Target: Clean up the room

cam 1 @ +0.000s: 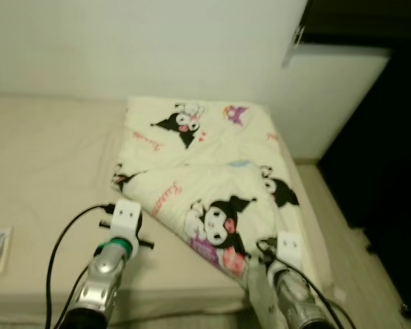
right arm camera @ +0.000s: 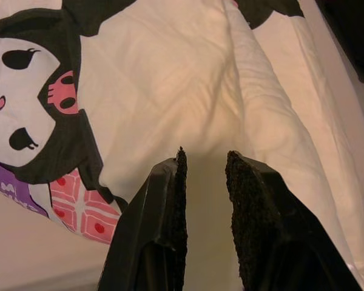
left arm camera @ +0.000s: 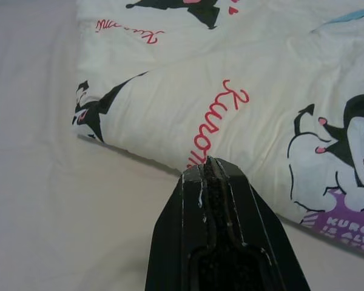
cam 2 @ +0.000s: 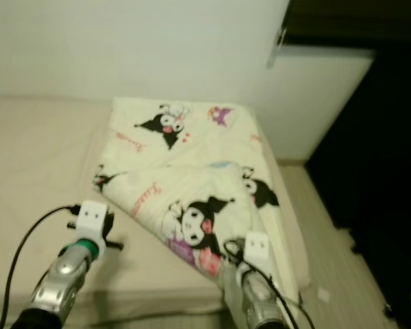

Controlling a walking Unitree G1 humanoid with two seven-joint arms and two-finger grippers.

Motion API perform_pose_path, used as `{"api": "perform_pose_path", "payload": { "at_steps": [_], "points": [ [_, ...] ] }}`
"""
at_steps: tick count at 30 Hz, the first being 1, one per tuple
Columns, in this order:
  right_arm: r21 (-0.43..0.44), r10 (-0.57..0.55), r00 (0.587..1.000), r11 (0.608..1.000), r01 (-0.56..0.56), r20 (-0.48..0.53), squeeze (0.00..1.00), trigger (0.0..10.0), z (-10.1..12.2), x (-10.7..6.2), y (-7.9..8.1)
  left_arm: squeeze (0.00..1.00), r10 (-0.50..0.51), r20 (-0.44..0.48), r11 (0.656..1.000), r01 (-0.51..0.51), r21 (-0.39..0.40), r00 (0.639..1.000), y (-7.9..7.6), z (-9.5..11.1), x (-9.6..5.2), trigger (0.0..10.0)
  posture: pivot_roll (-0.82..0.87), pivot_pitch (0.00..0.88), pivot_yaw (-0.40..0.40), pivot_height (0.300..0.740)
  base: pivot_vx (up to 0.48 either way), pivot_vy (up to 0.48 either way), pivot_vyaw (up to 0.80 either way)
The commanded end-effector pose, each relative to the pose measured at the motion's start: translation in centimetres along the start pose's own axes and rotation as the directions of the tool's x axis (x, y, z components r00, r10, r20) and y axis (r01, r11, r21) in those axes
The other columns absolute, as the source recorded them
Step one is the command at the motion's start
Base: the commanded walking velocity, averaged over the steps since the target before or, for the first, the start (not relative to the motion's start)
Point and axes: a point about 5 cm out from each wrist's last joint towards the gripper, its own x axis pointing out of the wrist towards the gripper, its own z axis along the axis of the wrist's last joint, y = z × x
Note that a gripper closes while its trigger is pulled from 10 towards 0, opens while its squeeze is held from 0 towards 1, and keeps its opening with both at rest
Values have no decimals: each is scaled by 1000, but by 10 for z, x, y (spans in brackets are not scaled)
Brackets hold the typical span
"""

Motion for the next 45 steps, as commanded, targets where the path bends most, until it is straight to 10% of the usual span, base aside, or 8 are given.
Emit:
{"api": "perform_pose_path", "payload": {
  "at_steps": [1,45],
  "points": [
    [8,-4,1000,1000,4,-6,0,10000,-4,-1,-3,0,14,-24,1000,-14,3,1000,1,-8,-3,10000,144,0,5,740,0,0,0],
    [46,-24,996,999,20,80,0,10000,34,11,-1,0,91,-17,994,-90,61,996,25,-11,-8,10000,159,21,-46,610,0,0,0]
  ]
}}
